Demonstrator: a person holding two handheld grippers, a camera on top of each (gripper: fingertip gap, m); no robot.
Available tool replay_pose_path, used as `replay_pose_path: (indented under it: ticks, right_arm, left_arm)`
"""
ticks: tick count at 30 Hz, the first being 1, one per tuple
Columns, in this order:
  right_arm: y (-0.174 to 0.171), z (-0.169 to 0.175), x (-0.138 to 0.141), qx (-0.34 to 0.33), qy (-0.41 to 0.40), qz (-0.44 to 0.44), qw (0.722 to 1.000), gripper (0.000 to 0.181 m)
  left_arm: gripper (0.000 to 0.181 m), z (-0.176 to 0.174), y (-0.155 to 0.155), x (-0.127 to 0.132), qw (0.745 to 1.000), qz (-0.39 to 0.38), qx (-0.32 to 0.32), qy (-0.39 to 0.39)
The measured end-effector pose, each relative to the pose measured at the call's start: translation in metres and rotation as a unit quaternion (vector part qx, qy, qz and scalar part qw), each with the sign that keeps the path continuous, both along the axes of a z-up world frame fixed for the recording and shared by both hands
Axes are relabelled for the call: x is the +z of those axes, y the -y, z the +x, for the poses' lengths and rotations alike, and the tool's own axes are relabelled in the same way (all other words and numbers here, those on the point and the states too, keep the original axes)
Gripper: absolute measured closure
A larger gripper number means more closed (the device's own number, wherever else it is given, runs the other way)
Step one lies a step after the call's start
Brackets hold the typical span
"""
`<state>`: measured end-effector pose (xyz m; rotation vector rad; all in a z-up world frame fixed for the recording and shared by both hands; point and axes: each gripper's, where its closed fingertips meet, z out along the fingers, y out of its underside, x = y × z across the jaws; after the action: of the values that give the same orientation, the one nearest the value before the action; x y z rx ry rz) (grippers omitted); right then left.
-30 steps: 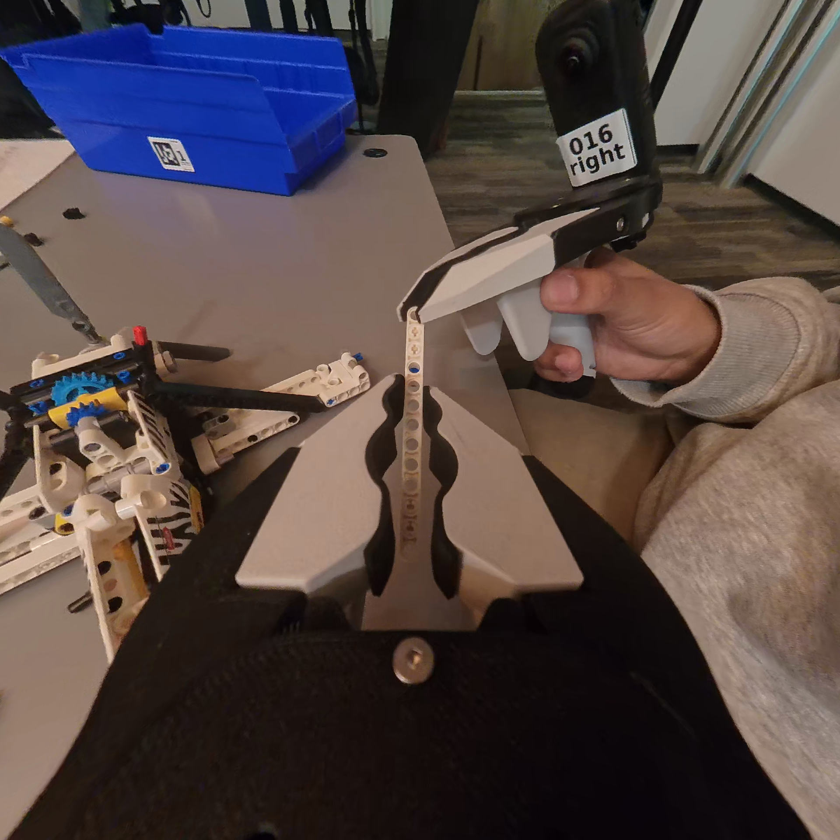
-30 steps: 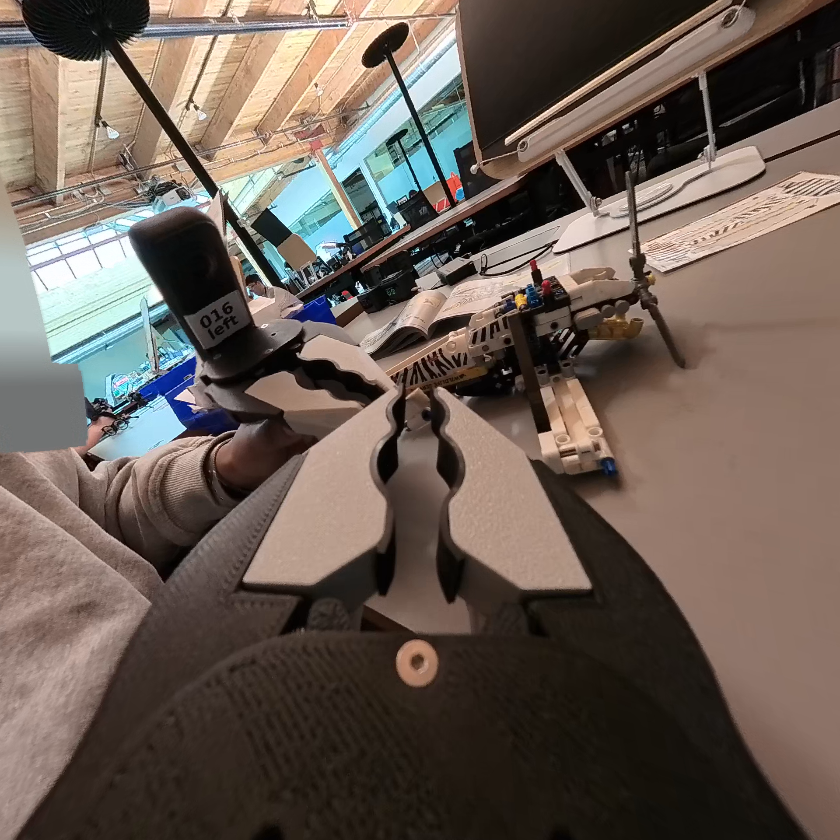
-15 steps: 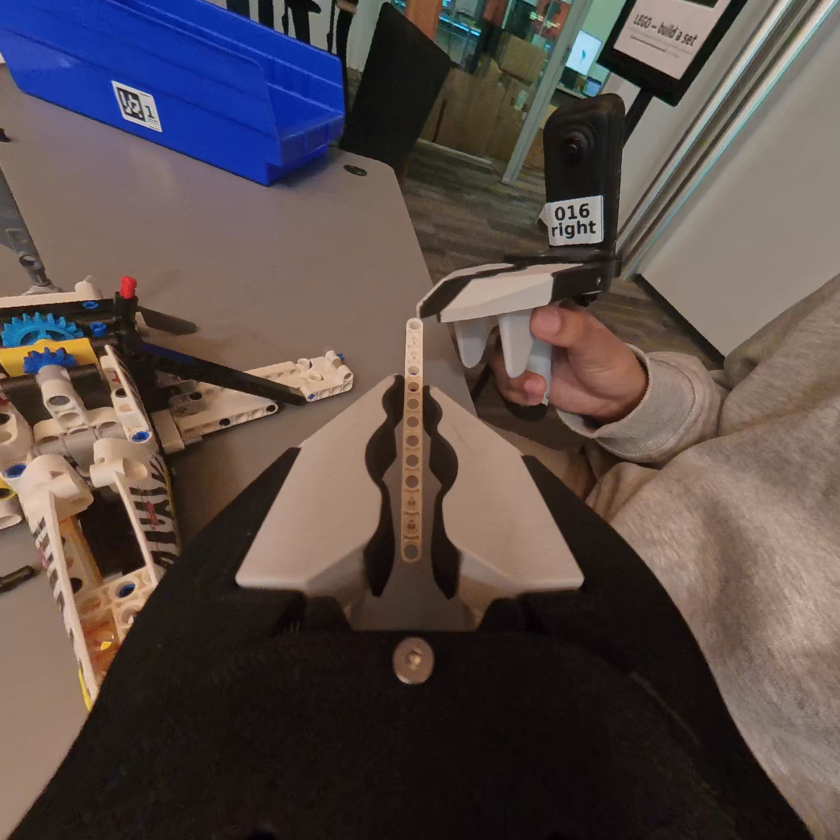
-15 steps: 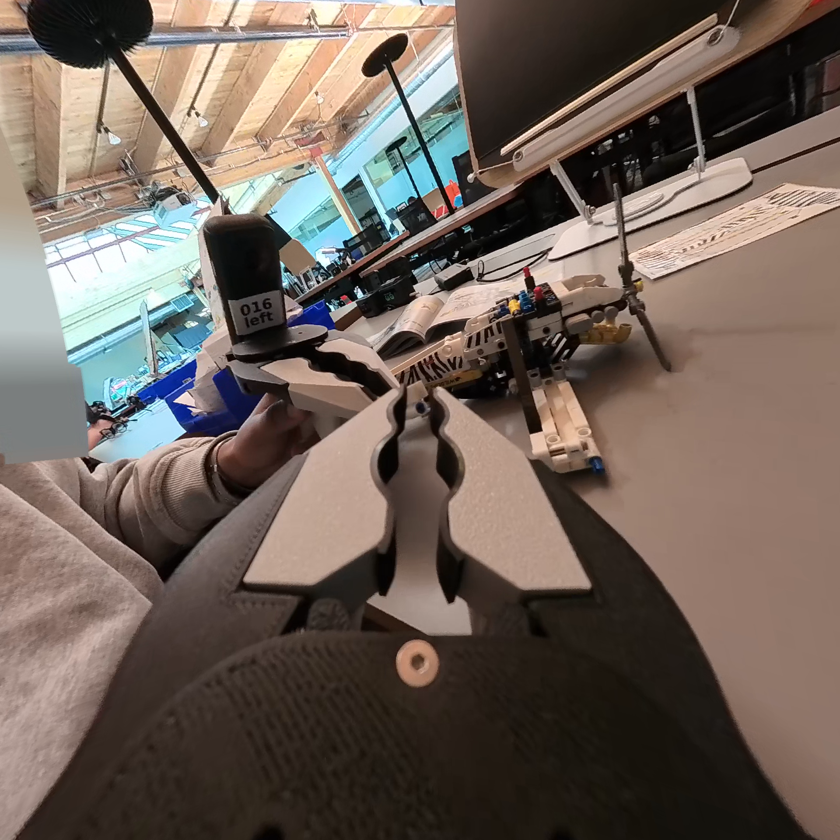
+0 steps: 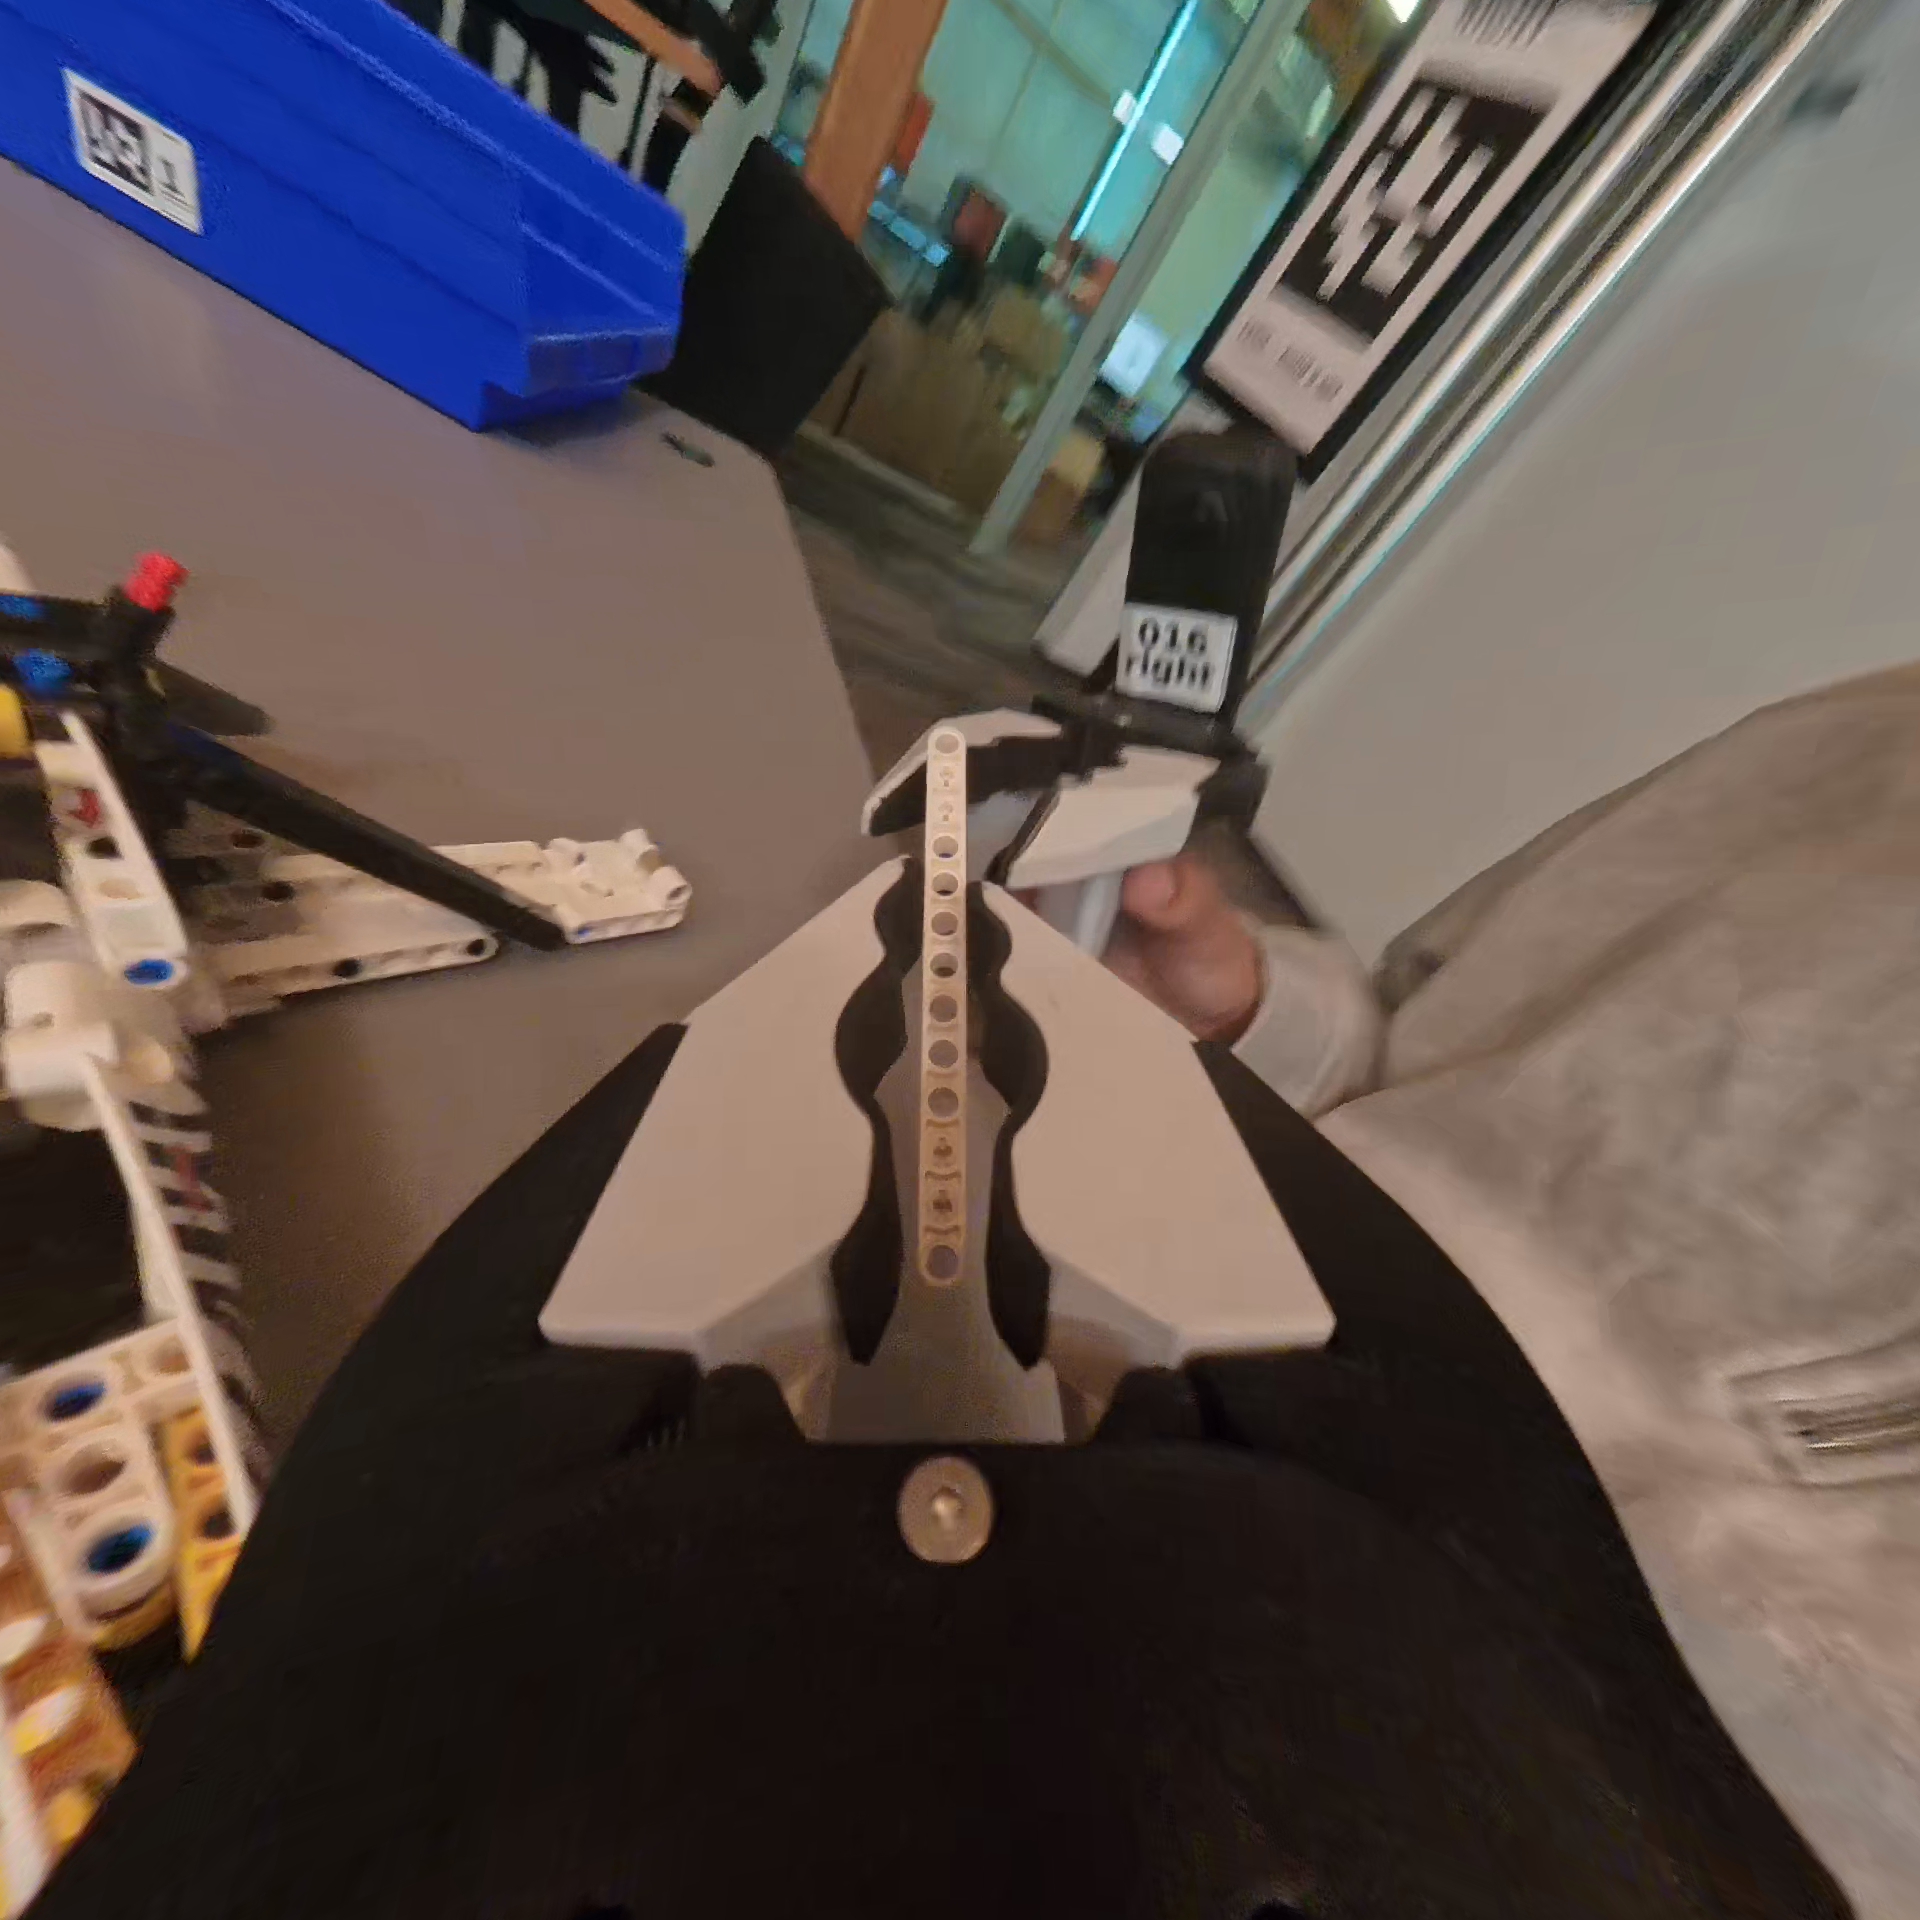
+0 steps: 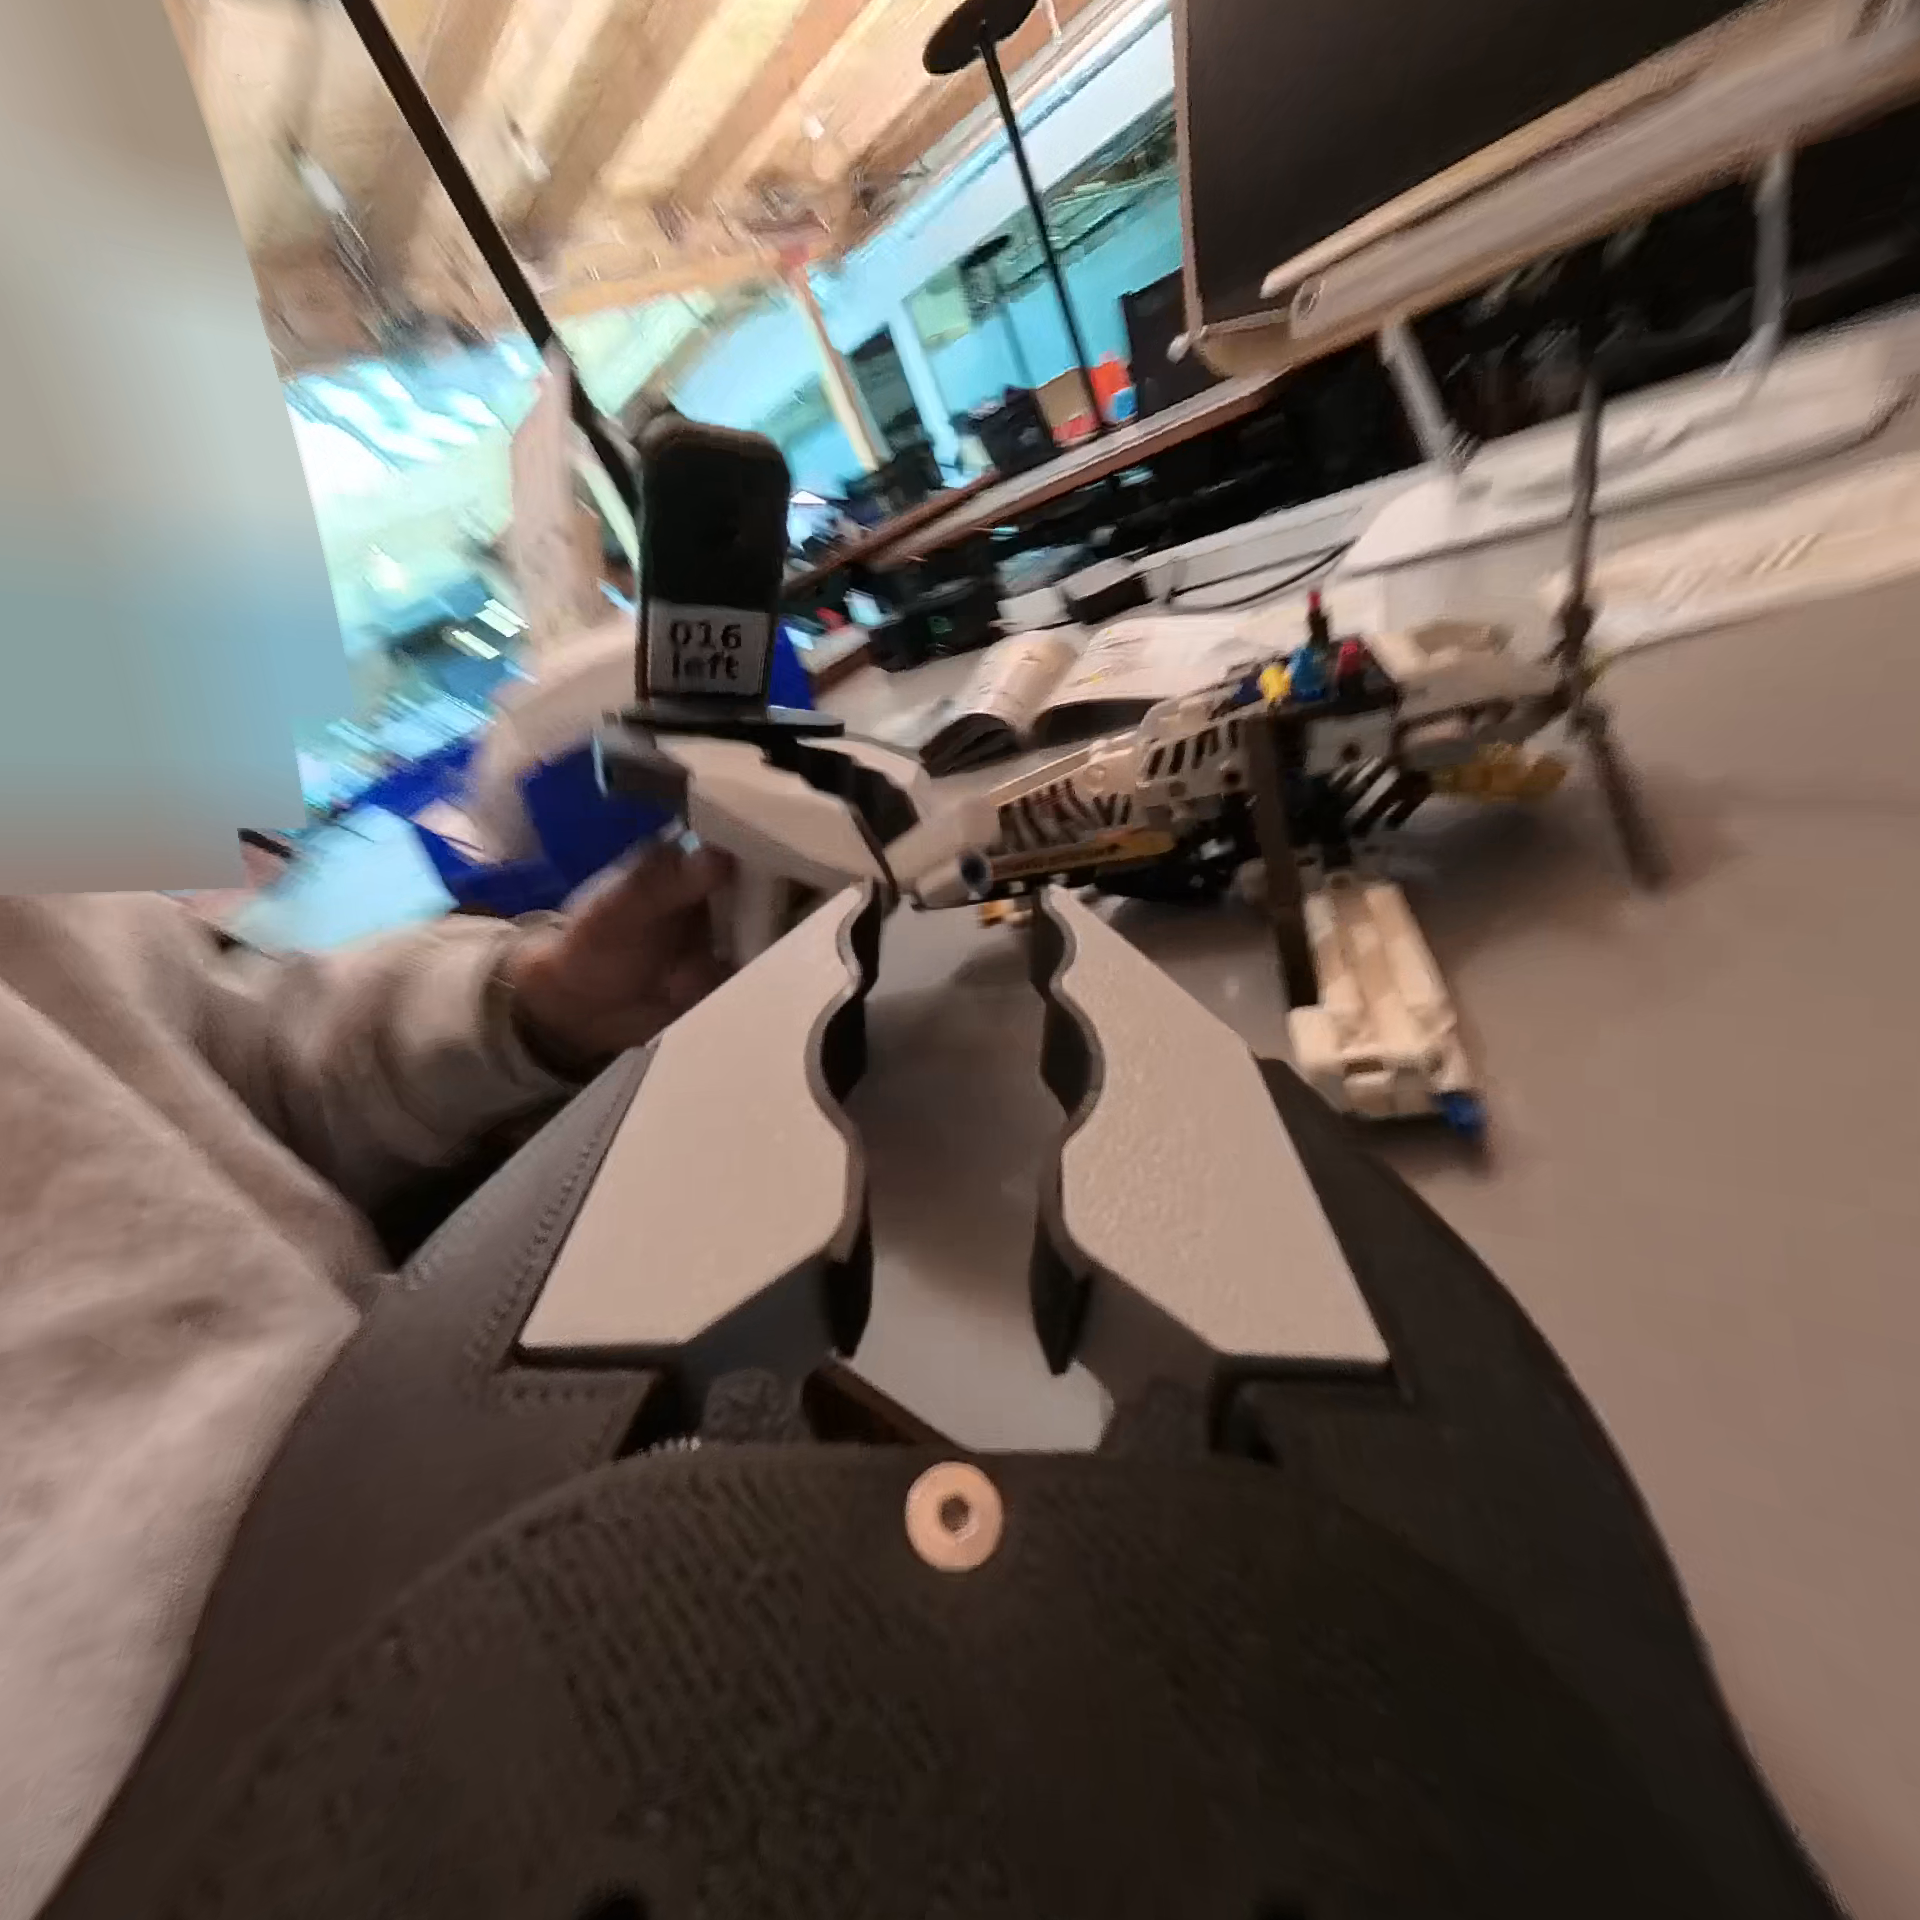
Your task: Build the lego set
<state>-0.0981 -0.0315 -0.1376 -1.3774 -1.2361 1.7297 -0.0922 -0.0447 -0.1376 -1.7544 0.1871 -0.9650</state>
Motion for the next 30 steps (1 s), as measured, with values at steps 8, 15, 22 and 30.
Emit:
replay_pose_path:
  ticks: [8,15,22,30]
  right_arm:
    - [0.003,0.000,0.019,-0.176,-0.032,0.418,0.891,0.151]
    - [0.003,-0.005,0.019,-0.196,-0.016,0.471,0.860,0.159]
    - [0.004,-0.003,0.018,-0.192,-0.017,0.477,0.858,0.159]
    - [0.000,0.002,0.020,-0.187,-0.033,0.431,0.882,0.159]
  left_arm:
    - [0.177,-0.004,0.000,0.014,0.980,-0.032,-0.018,0.198]
    - [0.176,0.000,0.002,0.016,0.975,-0.033,-0.025,0.217]
    - [0.177,0.002,0.002,0.015,0.975,-0.034,-0.034,0.219]
    - [0.163,0.004,0.002,0.016,0.981,-0.018,-0.029,0.191]
